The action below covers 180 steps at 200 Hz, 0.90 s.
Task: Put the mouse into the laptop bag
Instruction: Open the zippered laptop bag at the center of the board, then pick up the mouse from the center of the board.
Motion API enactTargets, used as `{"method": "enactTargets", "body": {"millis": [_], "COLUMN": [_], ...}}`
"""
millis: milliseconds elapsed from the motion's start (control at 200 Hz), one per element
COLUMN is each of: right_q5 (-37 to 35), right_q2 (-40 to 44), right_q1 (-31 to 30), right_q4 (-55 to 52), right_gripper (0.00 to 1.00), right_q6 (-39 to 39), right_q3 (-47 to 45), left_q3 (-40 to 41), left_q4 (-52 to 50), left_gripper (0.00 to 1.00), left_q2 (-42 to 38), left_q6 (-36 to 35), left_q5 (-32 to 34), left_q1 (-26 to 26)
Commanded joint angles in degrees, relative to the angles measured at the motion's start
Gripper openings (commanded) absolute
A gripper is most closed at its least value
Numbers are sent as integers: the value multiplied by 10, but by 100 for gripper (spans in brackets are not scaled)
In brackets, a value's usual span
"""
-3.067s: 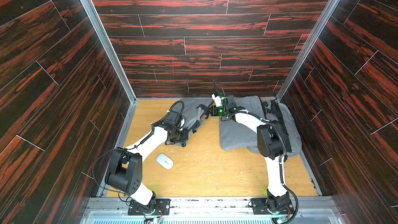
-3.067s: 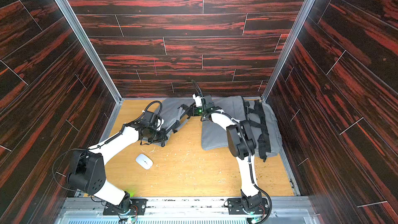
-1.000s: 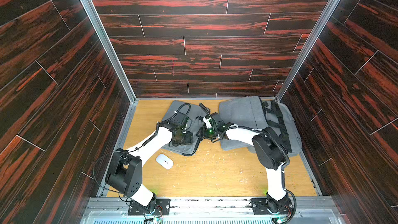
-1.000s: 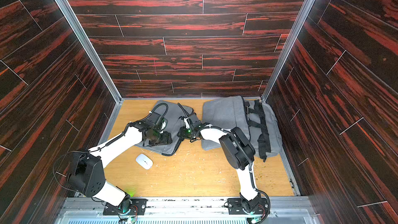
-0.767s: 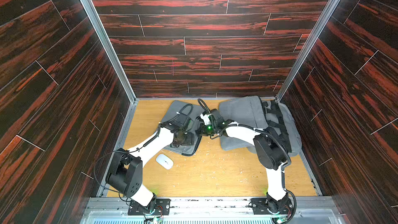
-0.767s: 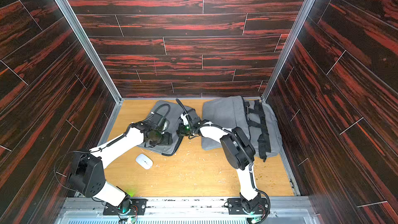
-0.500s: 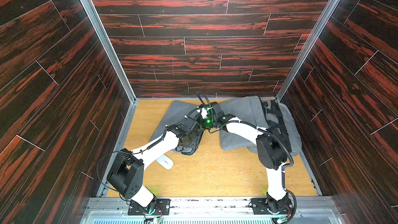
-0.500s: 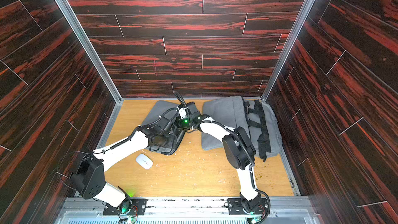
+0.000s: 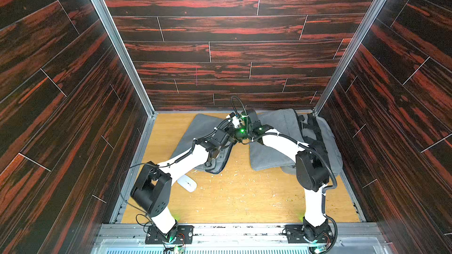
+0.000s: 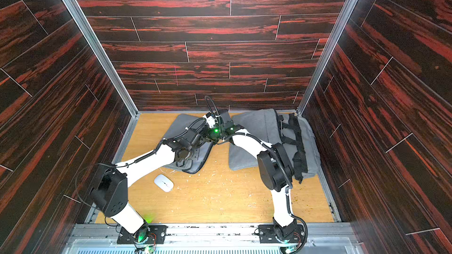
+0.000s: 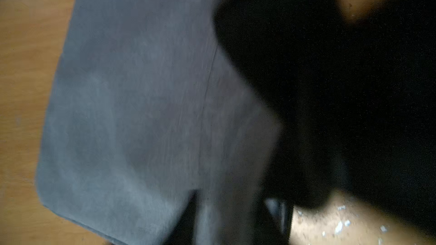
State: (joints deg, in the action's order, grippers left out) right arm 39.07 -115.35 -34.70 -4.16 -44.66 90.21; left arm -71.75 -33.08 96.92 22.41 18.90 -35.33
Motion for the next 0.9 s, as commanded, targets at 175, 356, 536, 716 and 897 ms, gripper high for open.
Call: {"method": "enactTargets", "body": {"millis": [175,356,536,716,897], "right_q5": [-92,-274,-478,-532,-532], "right_q2": [155,286,339,276,162], "right_q1": [25,3,-180,-321,-393], "right_q4": [45,52,45,117,217], "right_gripper": [46,57,58,62,67], "right_q6": [21,71,155,189,274], "right_q3": [-140,-325,-427,-436,-365], "left_q3": [-18,-11,0,12,19], "left_q4": [-27,-10,-4,-4,-4], "left_gripper": [0,0,0,0,0], "left_q2": [-18,-43,-70,-80,-94], "left_q6": [10,30,55,74,88], "left_q5": [40,-38,-112,-181,-228], "left_q1": [11,54,96,121,135]}}
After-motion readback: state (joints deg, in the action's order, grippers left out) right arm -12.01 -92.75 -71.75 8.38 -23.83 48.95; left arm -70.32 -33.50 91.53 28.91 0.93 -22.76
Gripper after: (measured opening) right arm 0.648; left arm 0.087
